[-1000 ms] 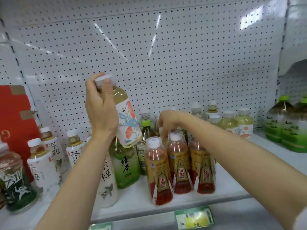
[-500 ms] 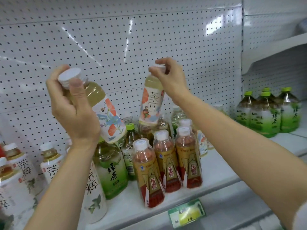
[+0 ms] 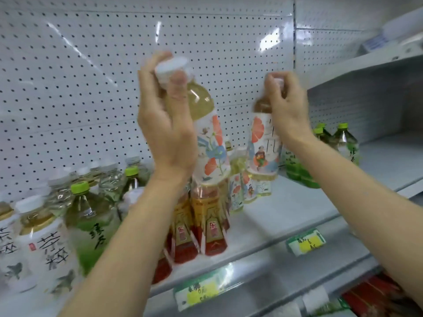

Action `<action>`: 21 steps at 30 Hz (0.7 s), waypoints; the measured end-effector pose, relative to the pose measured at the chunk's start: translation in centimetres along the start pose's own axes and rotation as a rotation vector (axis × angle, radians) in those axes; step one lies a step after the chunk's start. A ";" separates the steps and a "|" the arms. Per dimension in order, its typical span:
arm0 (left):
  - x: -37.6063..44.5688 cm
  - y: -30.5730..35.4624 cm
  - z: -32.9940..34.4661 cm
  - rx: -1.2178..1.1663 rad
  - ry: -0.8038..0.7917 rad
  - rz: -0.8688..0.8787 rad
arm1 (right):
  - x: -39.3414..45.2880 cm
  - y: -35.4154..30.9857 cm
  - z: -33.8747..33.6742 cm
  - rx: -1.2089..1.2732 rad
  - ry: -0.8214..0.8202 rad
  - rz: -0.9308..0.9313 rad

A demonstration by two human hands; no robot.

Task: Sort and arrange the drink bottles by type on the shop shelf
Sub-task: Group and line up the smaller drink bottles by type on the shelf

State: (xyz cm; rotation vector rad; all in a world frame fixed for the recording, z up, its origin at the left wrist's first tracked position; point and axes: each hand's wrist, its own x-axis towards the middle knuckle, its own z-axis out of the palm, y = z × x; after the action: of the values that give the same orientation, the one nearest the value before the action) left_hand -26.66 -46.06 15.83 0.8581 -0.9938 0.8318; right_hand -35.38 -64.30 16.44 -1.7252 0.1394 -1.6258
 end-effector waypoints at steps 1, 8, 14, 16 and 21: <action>-1.7 0.3 1.8 0.034 -0.024 -0.042 | -0.4 1.6 -1.0 -0.017 -0.020 0.019; -13.1 -8.6 10.6 0.310 -0.241 -0.417 | -2.4 13.0 -6.3 -0.139 -0.186 0.072; -17.3 -13.7 13.0 0.346 -0.277 -0.646 | -2.3 19.2 -7.0 -0.158 -0.298 0.043; -17.9 -14.3 13.5 0.361 -0.297 -0.637 | -2.3 20.6 -6.6 -0.150 -0.326 0.037; -17.6 -14.6 14.8 0.374 -0.414 -0.598 | -2.2 23.0 -5.7 -0.107 -0.321 0.033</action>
State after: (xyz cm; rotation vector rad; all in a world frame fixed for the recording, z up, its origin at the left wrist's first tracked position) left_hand -24.50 -68.67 0.72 1.5994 -0.8662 0.3255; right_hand -31.62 -81.97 1.01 -2.0302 0.1001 -1.3169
